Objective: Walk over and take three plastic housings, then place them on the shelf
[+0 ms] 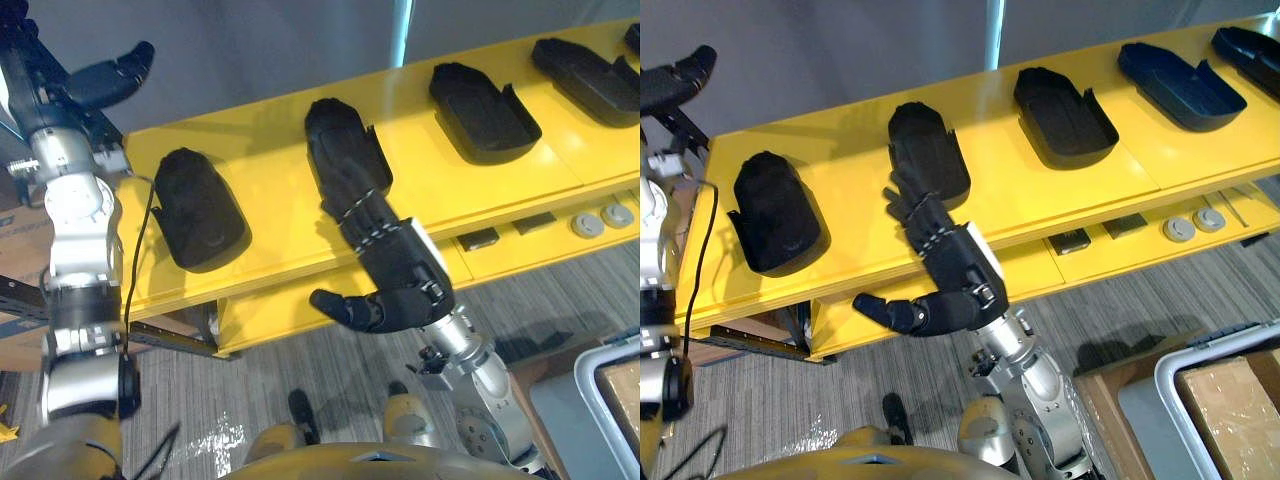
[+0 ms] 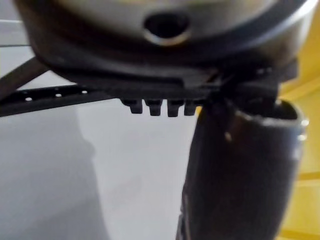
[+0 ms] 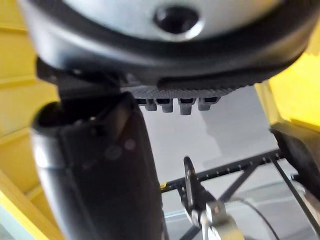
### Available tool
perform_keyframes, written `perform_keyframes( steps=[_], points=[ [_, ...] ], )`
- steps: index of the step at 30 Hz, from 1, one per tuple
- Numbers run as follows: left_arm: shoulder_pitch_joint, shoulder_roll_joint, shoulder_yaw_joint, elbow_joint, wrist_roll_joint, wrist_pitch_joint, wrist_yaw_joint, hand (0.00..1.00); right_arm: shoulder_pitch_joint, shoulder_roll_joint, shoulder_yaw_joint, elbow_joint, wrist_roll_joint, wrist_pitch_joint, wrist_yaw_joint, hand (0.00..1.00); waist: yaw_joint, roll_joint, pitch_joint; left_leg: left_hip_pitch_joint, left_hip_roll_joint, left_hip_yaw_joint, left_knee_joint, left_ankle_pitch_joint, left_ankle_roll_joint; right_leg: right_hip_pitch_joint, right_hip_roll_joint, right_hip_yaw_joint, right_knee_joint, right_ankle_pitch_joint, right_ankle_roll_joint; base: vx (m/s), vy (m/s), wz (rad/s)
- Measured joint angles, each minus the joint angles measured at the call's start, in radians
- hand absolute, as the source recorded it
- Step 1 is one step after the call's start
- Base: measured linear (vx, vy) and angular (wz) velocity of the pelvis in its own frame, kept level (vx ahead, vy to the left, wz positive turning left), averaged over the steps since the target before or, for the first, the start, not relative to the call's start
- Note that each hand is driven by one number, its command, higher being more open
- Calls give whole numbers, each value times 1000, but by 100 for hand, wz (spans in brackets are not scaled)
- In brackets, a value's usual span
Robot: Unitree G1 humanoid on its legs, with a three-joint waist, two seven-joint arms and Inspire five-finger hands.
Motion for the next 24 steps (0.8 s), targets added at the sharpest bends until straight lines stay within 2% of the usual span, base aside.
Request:
perform_keyframes(
  steps=[1, 2, 3, 5, 6, 8, 11, 13, 14, 20, 24],
  points=[
    [47, -36, 0, -49, 0, -16, -1, 100, -1, 5, -17, 0, -13, -10, -14, 100, 2, 0, -7, 5, -2, -4, -3, 0, 0, 10, -1, -4, -7, 0, 1, 78, 8, 19],
    [150, -121, -1, -148, 1, -41, -12, 100, -3, 20, -54, 1, -34, -24, -43, 100, 10, 0, -19, 18, -3, -10, -15, 0, 0, 29, -2, -14, -23, 2, 3, 57, 5, 14],
    [197, -166, -2, -191, 0, -49, -25, 100, -2, 31, -73, 2, -51, -34, -61, 100, 14, -2, -22, 21, -3, -15, -15, 0, 0, 39, -2, -19, -28, 2, 3, 56, -2, 20],
    [380, -322, -15, -327, -2, -61, -95, 100, -4, 65, -158, 15, -105, -56, -116, 100, 32, -10, -32, 29, -4, -40, -21, 3, -2, 70, -2, -50, -50, 3, 4, 24, -17, 33],
    [467, -374, -22, -375, -8, -61, -138, 100, -4, 76, -194, 20, -132, -56, -144, 100, 42, -14, -36, 29, -4, -52, -21, 4, -4, 80, -2, -63, -58, 3, 4, 0, -15, 31],
    [569, -426, -36, -429, -31, -63, -199, 100, -4, 78, -245, 20, -165, -56, -185, 100, 59, -17, -39, 29, -4, -65, -22, 6, -5, 93, -1, -80, -63, 4, 3, -10, -10, 27],
    [656, -454, -58, -468, -89, -90, -269, 100, -6, 79, -300, 21, -174, -56, -232, 100, 88, -18, -44, 29, -4, -80, -25, 10, -5, 105, 0, -100, -76, 9, -1, -40, 3, 21],
    [699, -466, -61, -504, -125, -114, -318, 100, -3, 81, -330, 21, -181, -56, -258, 100, 94, -22, -55, 20, -5, -90, -27, 15, -4, 105, 0, -110, -77, 10, -1, -32, 5, 12],
    [760, -474, -61, -563, -206, -213, -410, 100, -2, 114, -407, 20, -207, -58, -344, 100, 108, -91, -74, -7, -4, -110, -27, 32, -1, 101, -2, -133, -92, 28, -2, -9, 2, 4],
    [760, -475, -61, -563, -205, -213, -404, 100, 7, 130, -407, 21, -205, -60, -342, 100, 106, -93, -71, -8, -5, -109, -26, 33, 1, 97, -2, -132, -86, 29, -4, 0, 0, 0],
    [759, -477, -61, -563, -193, -212, -324, 100, 87, 197, -404, 20, -118, -64, -312, 100, 102, -96, -37, -22, -10, -124, -27, 42, 3, 81, -3, -134, -52, 23, -14, -25, 11, 11]
  ],
)
